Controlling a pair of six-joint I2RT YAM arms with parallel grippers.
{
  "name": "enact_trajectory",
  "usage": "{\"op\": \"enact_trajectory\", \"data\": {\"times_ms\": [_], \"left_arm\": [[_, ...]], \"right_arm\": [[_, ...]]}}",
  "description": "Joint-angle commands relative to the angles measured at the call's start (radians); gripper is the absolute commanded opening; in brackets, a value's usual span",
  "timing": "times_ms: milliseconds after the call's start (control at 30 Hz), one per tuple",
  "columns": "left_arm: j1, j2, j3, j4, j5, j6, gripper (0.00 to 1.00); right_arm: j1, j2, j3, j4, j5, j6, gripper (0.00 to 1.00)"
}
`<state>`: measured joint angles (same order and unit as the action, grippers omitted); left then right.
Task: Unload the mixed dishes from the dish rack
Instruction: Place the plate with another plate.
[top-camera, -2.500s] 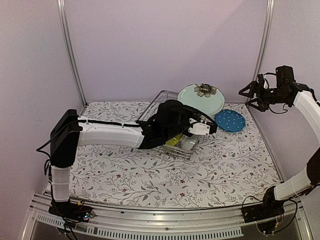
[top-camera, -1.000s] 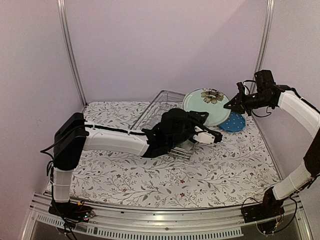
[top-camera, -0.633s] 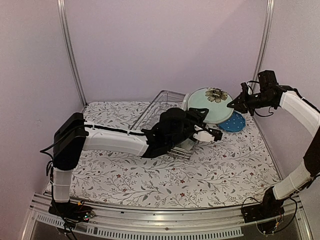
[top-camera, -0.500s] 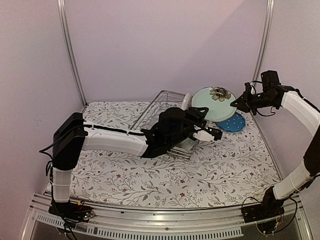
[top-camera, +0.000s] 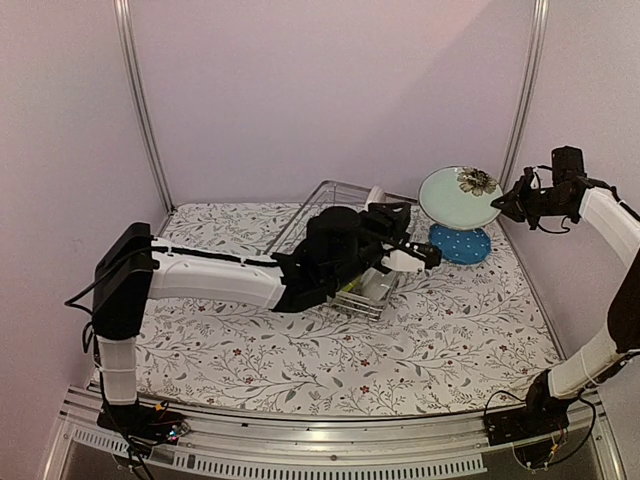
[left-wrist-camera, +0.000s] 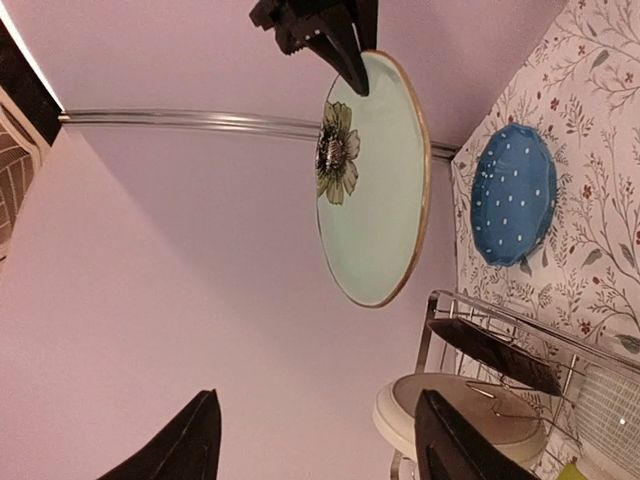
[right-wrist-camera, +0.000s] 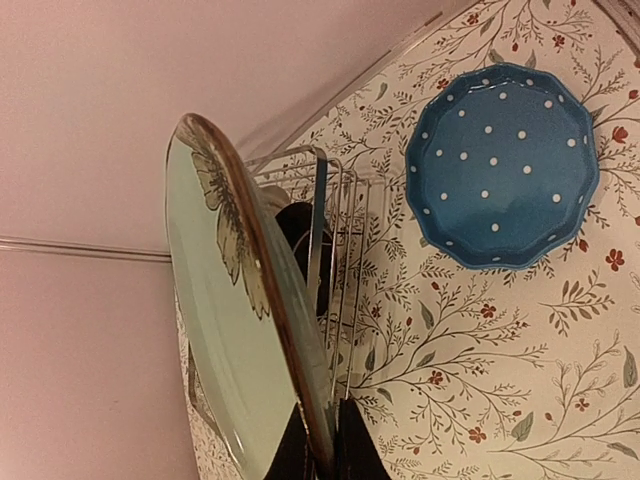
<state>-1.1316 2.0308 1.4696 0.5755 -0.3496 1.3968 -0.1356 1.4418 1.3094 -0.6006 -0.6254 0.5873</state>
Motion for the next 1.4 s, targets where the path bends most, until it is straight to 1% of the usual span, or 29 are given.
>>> {"op": "enact_trajectory", "data": {"times_ms": [0,267,433,1000,1167,1367], "left_arm": [[0.016,-0.093,-0.014,0.006,-0.011,-0.112,0.67],[0.056,-0.207,-0.061,-0.036,0.017,-0.32,0.67],[0.071,-0.261,-0.084,-0.042,0.016,-0.397,0.67],[0.111,-0.346,-0.129,-0.061,-0.012,-0.557,0.69],[0.117,-0.359,-0.14,-0.064,-0.023,-0.56,0.69],[0.129,-0.384,-0.157,-0.071,-0.023,-0.564,0.69]], "right_arm": [[-0.029,-0.045,-0.034,0.107,0.033,0.009,0.0],[-0.073,0.01,-0.087,0.147,0.103,-0.016,0.0],[-0.09,0.069,-0.079,0.17,0.11,-0.025,0.0],[-0.104,0.339,-0.006,0.318,0.09,-0.007,0.0],[-0.103,0.404,0.019,0.379,0.081,0.037,0.0],[-0.103,0.476,0.061,0.412,0.055,0.075,0.0]]}}
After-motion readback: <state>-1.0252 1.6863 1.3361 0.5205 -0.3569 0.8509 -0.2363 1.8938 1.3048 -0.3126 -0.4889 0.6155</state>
